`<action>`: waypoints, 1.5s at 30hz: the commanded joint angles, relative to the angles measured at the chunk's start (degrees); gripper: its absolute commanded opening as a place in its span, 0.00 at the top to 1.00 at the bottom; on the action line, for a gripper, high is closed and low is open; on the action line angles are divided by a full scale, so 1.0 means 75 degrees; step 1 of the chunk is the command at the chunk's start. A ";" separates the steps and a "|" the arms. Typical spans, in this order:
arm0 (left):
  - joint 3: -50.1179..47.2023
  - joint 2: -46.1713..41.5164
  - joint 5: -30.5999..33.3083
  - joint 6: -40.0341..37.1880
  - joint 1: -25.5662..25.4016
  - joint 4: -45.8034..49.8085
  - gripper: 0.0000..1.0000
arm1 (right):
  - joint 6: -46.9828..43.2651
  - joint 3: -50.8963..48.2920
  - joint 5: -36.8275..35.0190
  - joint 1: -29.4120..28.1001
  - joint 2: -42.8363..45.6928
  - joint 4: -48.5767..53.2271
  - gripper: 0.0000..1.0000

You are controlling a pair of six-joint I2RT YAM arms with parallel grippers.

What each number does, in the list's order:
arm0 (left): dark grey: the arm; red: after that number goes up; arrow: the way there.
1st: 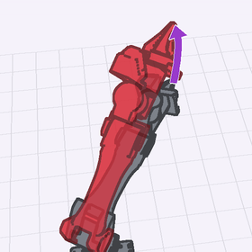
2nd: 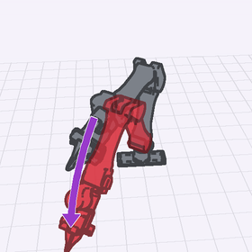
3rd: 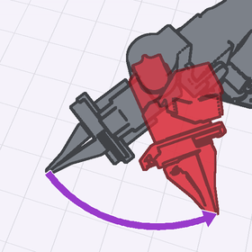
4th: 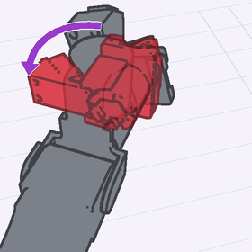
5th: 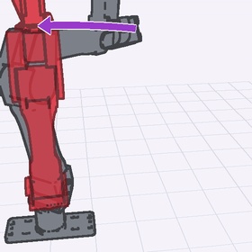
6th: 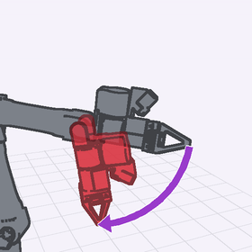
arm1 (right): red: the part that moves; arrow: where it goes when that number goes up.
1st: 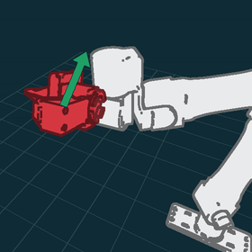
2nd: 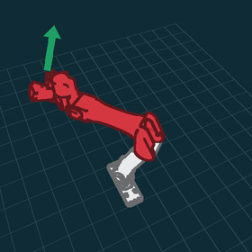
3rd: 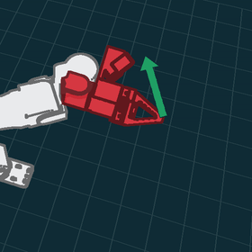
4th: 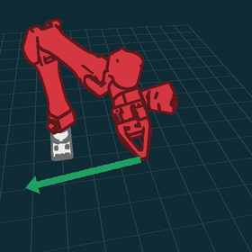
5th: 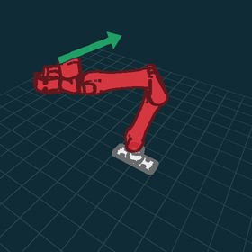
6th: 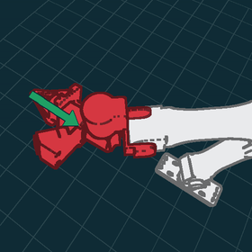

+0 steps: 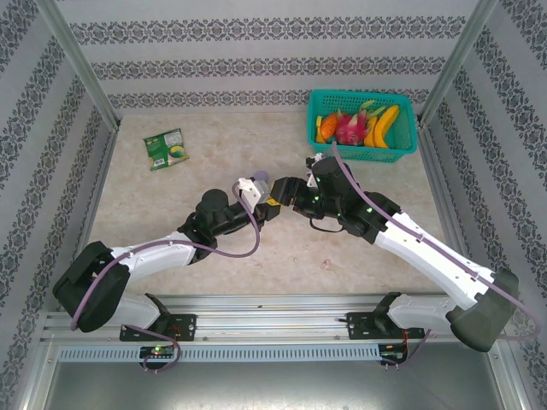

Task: Insert wireless bluetooth earbuds into charging case

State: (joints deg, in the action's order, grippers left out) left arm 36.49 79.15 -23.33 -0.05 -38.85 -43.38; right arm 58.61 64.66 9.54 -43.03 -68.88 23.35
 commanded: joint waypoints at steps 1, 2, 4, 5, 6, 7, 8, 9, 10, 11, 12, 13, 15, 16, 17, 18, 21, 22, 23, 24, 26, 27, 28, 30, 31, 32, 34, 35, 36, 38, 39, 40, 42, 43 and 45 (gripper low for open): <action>0.0083 0.0133 -0.0023 0.0004 0.0035 -0.0193 1.00 | 0.0146 0.0305 0.0424 -0.0204 -0.0114 -0.0618 0.39; 0.0071 0.0123 -0.0024 -0.0002 0.0036 -0.0204 1.00 | 0.0156 0.0337 0.0426 -0.0202 -0.0131 -0.0640 0.40; 0.0066 0.0131 -0.0026 0.0007 0.0040 -0.0207 1.00 | 0.0176 0.0387 0.0440 -0.0205 -0.0167 -0.0688 0.40; 0.0065 0.0142 -0.0024 0.0010 0.0030 -0.0221 1.00 | 0.0190 0.0412 0.0451 -0.0205 -0.0185 -0.0697 0.40; 0.0053 0.0144 -0.0022 0.0008 0.0035 -0.0238 1.00 | 0.0209 0.0422 0.0451 -0.0205 -0.0191 -0.0726 0.40; 0.0048 0.0142 -0.0019 0.0020 0.0036 -0.0240 1.00 | 0.0213 0.0431 0.0443 -0.0207 -0.0191 -0.0747 0.40; 0.0035 0.0153 -0.0025 0.0019 0.0036 -0.0240 1.00 | 0.0229 0.0443 0.0450 -0.0205 -0.0191 -0.0772 0.40; 0.0040 0.0147 -0.0019 0.0019 0.0036 -0.0240 1.00 | 0.0225 0.0459 0.0445 -0.0211 -0.0191 -0.0777 0.40; 0.0026 0.0162 -0.0029 0.0030 0.0040 -0.0244 1.00 | 0.0228 0.0491 0.0431 -0.0208 -0.0191 -0.0776 0.40; 0.0022 0.0174 -0.0019 0.0041 0.0036 -0.0263 1.00 | 0.0229 0.0524 0.0435 -0.0205 -0.0191 -0.0774 0.40; 0.0016 0.0184 -0.0025 0.0051 0.0041 -0.0284 1.00 | 0.0230 0.0547 0.0429 -0.0207 -0.0201 -0.0776 0.41; 0.0001 0.0196 -0.0020 0.0056 0.0036 -0.0286 1.00 | 0.0235 0.0574 0.0449 -0.0205 -0.0202 -0.0775 0.41; -0.0017 0.0210 -0.0007 0.0055 0.0036 -0.0306 1.00 | 0.0257 0.0601 0.0461 -0.0219 -0.0202 -0.0782 0.41; -0.0018 0.0219 -0.0013 0.0065 0.0036 -0.0300 1.00 | 0.0255 0.0621 0.0468 -0.0236 -0.0202 -0.0791 0.41; -0.0021 0.0231 -0.0007 0.0076 0.0036 -0.0322 1.00 | 0.0257 0.0633 0.0461 -0.0231 -0.0202 -0.0791 0.41; -0.0022 0.0244 -0.0017 0.0081 0.0030 -0.0333 1.00 | 0.0260 0.0647 0.0462 -0.0236 -0.0213 -0.0805 0.41; -0.0004 0.0289 -0.0072 0.0130 0.0036 -0.0380 1.00 | 0.0270 0.0711 0.0478 -0.0240 -0.0313 -0.0840 0.41; 0.0004 0.0303 -0.0084 0.0148 0.0036 -0.0386 1.00 | 0.0287 0.0749 0.0503 -0.0241 -0.0377 -0.0874 0.41; 0.0008 0.0326 -0.0095 0.0164 0.0036 -0.0387 1.00 | 0.0284 0.0784 0.0532 -0.0255 -0.0432 -0.0908 0.41; 0.0020 0.0336 -0.0110 0.0164 0.0036 -0.0392 1.00 | 0.0294 0.0831 0.0568 -0.0263 -0.0485 -0.0935 0.41; -0.0011 0.0338 -0.0098 0.0180 0.0036 -0.0387 1.00 | 0.0271 0.0937 0.0569 -0.0293 -0.0571 -0.0923 0.41; -0.0023 0.0343 -0.0083 0.0183 0.0036 -0.0391 1.00 | 0.0268 0.0972 0.0569 -0.0288 -0.0597 -0.0924 0.41; -0.0034 0.0335 -0.0078 0.0183 0.0036 -0.0404 1.00 | 0.0243 0.1005 0.0590 -0.0287 -0.0601 -0.0929 0.41; -0.0047 0.0338 -0.0045 0.0193 0.0034 -0.0416 1.00 | 0.0188 0.1028 0.0558 -0.0290 -0.0584 -0.0852 0.41; -0.0054 0.0327 -0.0024 0.0195 0.0036 -0.0424 1.00 | 0.0156 0.1006 0.0529 -0.0293 -0.0540 -0.0803 0.41; -0.0063 0.0330 0.0023 0.0196 0.0036 -0.0431 1.00 | 0.0140 0.0961 0.0509 -0.0273 -0.0486 -0.0773 0.41; -0.0098 0.0311 0.0170 0.0183 0.0036 -0.0415 1.00 | 0.0128 0.0823 0.0516 -0.0234 -0.0322 -0.0765 0.41; -0.0107 0.0302 0.0234 0.0173 0.0038 -0.0393 1.00 | 0.0139 0.0751 0.0501 -0.0228 -0.0220 -0.0750 0.41; -0.0119 0.0321 0.0256 0.0166 0.0036 -0.0388 1.00 | 0.0144 0.0683 0.0490 -0.0207 -0.0151 -0.0747 0.41; -0.0130 0.0350 0.0268 0.0176 0.0047 -0.0413 1.00 | 0.0167 0.0585 0.0463 -0.0198 -0.0011 -0.0747 0.41; -0.0137 0.0376 0.0271 0.0179 0.0047 -0.0438 1.00 | 0.0177 0.0567 0.0462 -0.0198 0.0027 -0.0736 0.41; -0.0142 0.0389 0.0265 0.0195 0.0047 -0.0488 1.00 | 0.0188 0.0554 0.0448 -0.0196 0.0047 -0.0735 0.41; -0.0153 0.0436 0.0270 0.0224 0.0059 -0.0526 1.00 | 0.0215 0.0531 0.0462 -0.0196 0.0055 -0.0750 0.41; -0.0149 0.0438 0.0267 0.0239 0.0059 -0.0553 1.00 | 0.0213 0.0531 0.0462 -0.0197 0.0044 -0.0768 0.41; -0.0147 0.0440 0.0268 0.0253 0.0059 -0.0557 1.00 | 0.0237 0.0531 0.0473 -0.0193 0.0010 -0.0785 0.41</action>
State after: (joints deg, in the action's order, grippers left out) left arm 36.42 80.60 -22.04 2.55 -37.91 -49.47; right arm 59.94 68.49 9.45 -43.03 -70.74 23.35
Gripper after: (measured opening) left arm 0.208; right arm 0.591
